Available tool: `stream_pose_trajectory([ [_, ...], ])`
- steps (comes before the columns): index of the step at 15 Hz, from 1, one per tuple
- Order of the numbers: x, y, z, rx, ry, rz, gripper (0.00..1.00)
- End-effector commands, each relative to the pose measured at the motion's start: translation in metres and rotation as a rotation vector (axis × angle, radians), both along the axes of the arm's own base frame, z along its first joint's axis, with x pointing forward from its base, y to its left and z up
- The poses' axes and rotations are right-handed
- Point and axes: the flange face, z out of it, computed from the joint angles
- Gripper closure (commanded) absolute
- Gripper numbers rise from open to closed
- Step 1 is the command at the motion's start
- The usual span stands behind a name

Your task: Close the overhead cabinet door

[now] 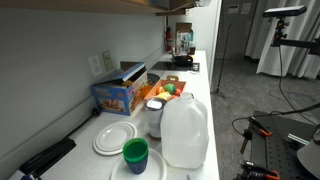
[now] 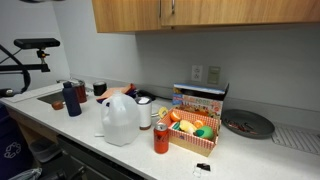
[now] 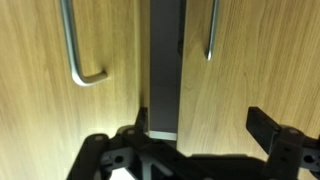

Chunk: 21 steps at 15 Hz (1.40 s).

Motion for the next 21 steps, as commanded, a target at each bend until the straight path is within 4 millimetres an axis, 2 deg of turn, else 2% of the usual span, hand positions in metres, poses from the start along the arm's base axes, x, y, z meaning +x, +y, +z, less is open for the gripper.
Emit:
stream_pose_trajectory([
  [1,0.013,0.011,0.009,-0.002,-0.043,-0.042,0.00],
  [8,0.011,0.033,0.015,-0.035,-0.113,-0.078,0.00],
  [14,-0.001,0.049,0.024,-0.058,-0.197,-0.109,0.00],
  [16,-0.005,0.051,0.025,-0.067,-0.211,-0.119,0.00],
  [18,-0.003,0.044,0.048,-0.076,-0.221,-0.131,0.00],
  [19,-0.003,0.048,0.028,-0.080,-0.199,-0.106,0.00],
  [21,-0.004,0.046,0.039,-0.078,-0.220,-0.116,0.00],
])
